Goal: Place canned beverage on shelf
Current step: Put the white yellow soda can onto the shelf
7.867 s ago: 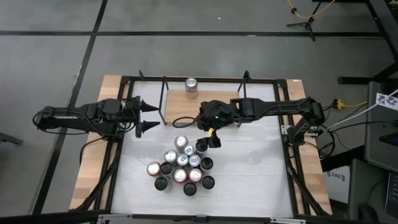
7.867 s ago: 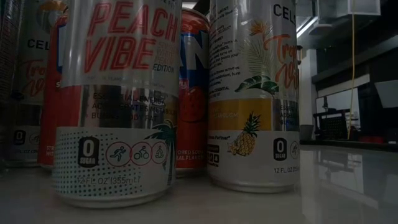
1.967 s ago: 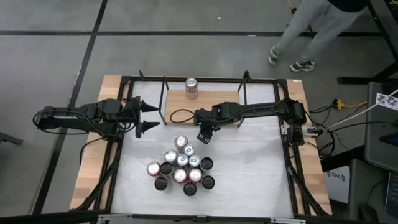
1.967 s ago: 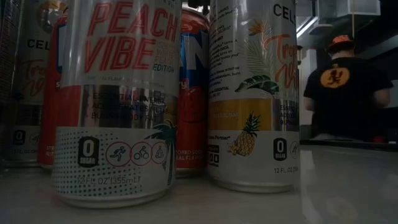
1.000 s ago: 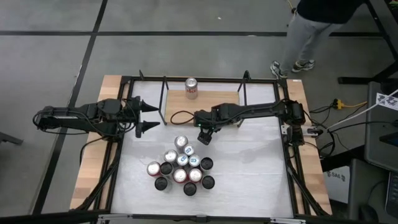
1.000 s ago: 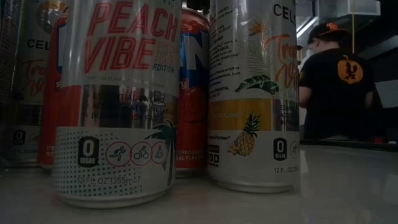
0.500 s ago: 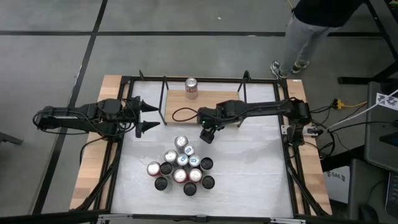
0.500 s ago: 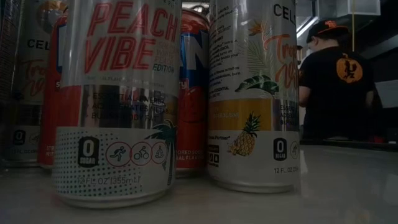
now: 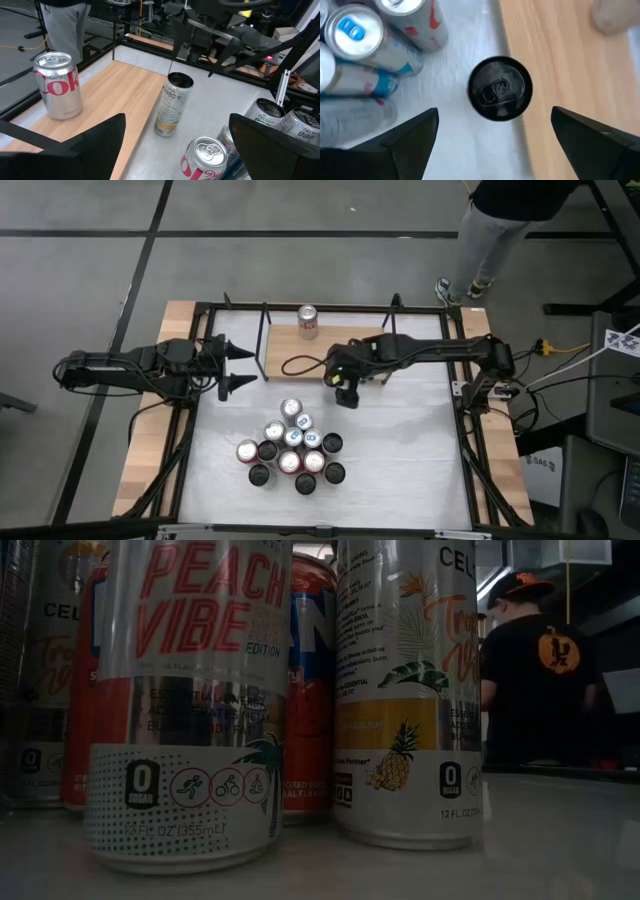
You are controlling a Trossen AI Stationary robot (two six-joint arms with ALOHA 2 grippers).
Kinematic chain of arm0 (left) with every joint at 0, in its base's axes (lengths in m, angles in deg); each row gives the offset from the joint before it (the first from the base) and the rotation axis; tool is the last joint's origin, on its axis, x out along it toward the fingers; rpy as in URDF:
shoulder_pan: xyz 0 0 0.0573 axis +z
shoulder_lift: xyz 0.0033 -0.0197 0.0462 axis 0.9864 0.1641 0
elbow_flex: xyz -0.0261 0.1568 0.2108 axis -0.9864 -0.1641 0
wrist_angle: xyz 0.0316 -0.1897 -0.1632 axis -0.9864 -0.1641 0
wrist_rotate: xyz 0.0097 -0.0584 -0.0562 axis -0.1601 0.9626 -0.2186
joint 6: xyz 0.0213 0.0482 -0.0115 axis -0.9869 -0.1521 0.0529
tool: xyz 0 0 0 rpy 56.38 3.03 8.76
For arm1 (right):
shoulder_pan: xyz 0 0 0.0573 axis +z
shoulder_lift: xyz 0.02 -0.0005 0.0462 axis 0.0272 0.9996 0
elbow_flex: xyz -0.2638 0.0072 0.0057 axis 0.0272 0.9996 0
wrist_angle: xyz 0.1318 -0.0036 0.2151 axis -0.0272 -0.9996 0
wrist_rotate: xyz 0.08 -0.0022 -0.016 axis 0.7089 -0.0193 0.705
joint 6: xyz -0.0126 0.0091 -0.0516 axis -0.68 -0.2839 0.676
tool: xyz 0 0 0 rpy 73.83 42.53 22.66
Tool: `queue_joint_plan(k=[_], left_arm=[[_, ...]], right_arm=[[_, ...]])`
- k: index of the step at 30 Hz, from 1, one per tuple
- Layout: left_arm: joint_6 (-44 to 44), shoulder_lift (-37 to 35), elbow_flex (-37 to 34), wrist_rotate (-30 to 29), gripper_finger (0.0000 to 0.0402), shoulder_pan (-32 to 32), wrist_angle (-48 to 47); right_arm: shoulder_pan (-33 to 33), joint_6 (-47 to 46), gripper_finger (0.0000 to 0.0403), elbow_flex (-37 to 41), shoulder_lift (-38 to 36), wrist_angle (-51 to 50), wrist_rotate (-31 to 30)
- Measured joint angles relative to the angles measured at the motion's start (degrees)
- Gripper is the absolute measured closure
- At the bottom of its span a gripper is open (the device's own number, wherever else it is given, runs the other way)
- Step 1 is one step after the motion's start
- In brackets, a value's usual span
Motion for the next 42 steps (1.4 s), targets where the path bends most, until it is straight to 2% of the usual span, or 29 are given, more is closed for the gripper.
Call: queue_joint_plan(k=[6,20,26,32,42], left_arm=[[-0.02,-0.01,0.0,-0.83,0.0052,0.01,0.0],[0.02,-0.01,0.0,-0.83,0.0052,0.02,0.0],[0.03,0.01,0.0,-0.83,0.0052,0.0,0.0],[0.04,-0.01,0.0,-0.83,0.0052,0.01,0.02],[0.04,-0.01,0.0,-0.85,0.0052,0.01,0.02]], right_arm=[[0.0,10.64,0.0023,-0.02,0.29,0.65,0.0],[-0.01,21.95,0.0023,-0.02,0.83,4.14,3.45],[-0.95,21.98,0.0023,0.02,1.98,3.99,3.51],[-1.99,21.84,0.0023,0.05,3.77,4.15,6.07],[-2.28,21.88,0.0023,0.08,6.5,3.39,6.02]])
